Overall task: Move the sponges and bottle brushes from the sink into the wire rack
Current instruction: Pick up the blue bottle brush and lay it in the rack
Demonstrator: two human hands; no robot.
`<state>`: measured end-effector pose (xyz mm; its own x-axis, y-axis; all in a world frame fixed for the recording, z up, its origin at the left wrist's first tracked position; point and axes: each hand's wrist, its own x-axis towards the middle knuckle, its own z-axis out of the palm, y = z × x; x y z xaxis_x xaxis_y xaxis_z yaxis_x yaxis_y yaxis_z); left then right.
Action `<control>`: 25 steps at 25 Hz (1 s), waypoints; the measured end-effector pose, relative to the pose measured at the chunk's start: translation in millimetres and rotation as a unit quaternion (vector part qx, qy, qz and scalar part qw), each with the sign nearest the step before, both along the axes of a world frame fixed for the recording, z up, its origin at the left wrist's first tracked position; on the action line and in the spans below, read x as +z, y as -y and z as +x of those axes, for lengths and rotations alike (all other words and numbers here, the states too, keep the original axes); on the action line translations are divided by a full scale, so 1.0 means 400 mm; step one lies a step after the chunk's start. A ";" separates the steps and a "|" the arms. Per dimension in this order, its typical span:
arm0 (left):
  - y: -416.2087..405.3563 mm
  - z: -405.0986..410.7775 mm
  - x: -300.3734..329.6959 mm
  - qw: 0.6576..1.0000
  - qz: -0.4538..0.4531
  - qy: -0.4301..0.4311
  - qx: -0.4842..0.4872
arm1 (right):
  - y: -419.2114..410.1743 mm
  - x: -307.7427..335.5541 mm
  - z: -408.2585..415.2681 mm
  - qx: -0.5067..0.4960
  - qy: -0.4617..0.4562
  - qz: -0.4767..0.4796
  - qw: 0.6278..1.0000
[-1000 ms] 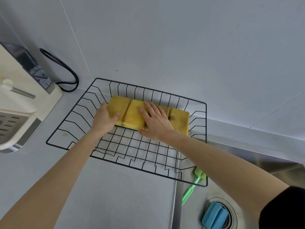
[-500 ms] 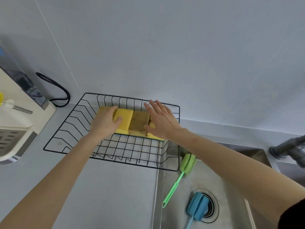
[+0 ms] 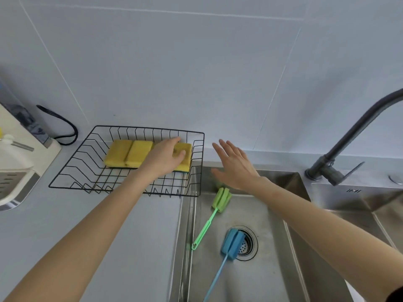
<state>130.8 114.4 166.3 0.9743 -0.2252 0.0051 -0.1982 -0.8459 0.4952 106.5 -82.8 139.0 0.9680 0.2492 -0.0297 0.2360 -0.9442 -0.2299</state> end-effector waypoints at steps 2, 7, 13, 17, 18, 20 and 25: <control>0.047 -0.027 0.008 1.000 0.007 0.001 -0.023 | 0.038 -0.002 -0.041 -0.014 -0.003 0.004 1.000; 0.152 -0.088 -0.006 0.997 0.018 -0.018 -0.075 | 0.124 -0.019 -0.133 -0.040 -0.020 -0.005 0.999; 0.255 -0.152 -0.092 0.989 0.021 -0.070 -0.126 | 0.191 -0.086 -0.208 -0.070 -0.065 0.006 0.995; 0.295 -0.183 -0.185 0.980 0.038 -0.140 -0.136 | 0.215 -0.159 -0.224 -0.070 -0.097 0.000 0.993; 0.298 -0.189 -0.210 0.978 0.041 -0.155 -0.136 | 0.218 -0.179 -0.227 -0.070 -0.106 0.000 0.992; 0.302 -0.199 -0.262 0.973 0.042 -0.184 -0.131 | 0.219 -0.223 -0.229 -0.067 -0.127 0.000 0.990; 0.285 -0.237 -0.411 0.954 0.051 -0.279 -0.099 | 0.201 -0.341 -0.238 -0.051 -0.191 -0.006 0.980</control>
<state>35.9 0.3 1.9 0.7577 -0.3758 -0.5335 -0.0881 -0.8690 0.4870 11.4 -163.1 2.6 0.9053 0.1496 -0.3975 0.0395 -0.9615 -0.2719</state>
